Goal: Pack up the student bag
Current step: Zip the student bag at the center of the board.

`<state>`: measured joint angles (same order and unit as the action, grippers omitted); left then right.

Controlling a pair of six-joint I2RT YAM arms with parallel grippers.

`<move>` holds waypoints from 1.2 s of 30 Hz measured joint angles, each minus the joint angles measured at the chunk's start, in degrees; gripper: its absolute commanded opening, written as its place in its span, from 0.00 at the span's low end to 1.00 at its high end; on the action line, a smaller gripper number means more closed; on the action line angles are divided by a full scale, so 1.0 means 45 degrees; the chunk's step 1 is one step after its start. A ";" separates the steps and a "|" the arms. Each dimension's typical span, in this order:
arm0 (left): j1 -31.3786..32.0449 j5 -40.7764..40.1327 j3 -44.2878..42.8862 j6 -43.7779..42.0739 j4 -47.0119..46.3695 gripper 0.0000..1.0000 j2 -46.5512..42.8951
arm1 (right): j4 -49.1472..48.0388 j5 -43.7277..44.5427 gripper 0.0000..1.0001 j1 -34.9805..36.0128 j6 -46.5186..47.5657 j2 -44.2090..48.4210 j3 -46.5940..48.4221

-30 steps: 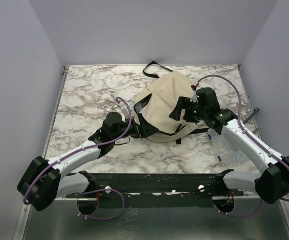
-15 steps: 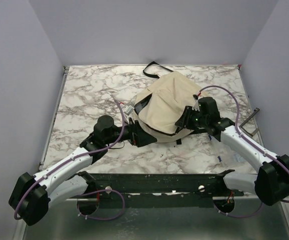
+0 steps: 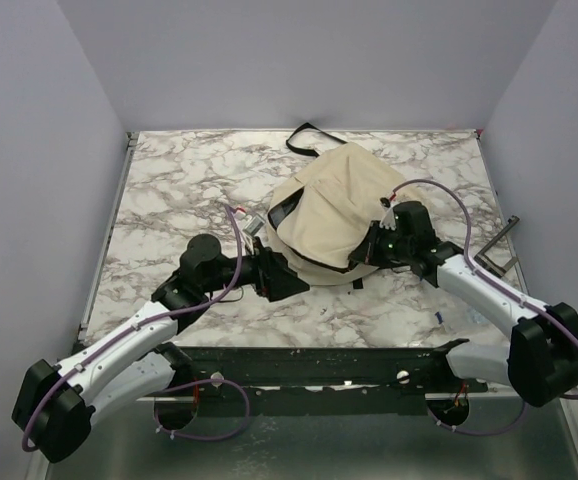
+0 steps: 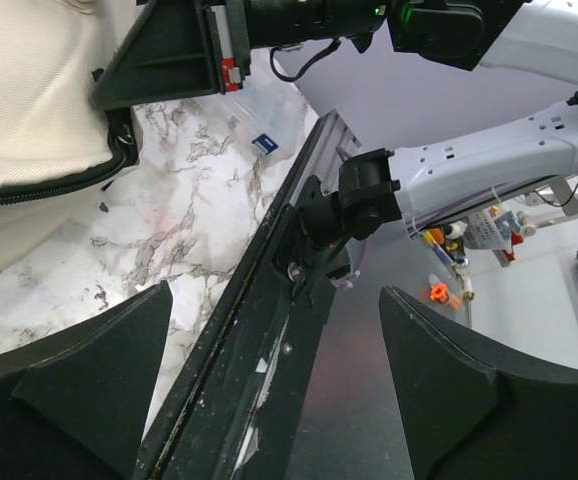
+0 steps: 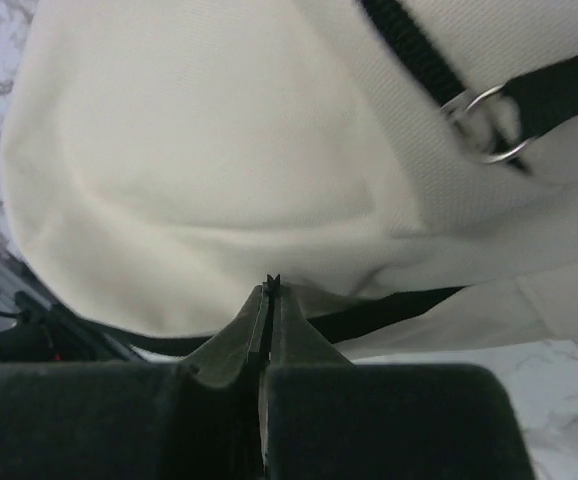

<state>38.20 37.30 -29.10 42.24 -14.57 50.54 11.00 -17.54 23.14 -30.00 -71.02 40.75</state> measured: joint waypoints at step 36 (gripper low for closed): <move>0.4731 -1.0613 -0.3327 0.0889 0.6037 0.72 0.2584 | 0.1613 0.4109 0.83 0.2997 -1.0525 0.4420 -0.2370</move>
<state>59.48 -10.46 -44.07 46.24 12.60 62.17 18.26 0.95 36.62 -77.36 -51.13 30.09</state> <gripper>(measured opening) 0.720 0.842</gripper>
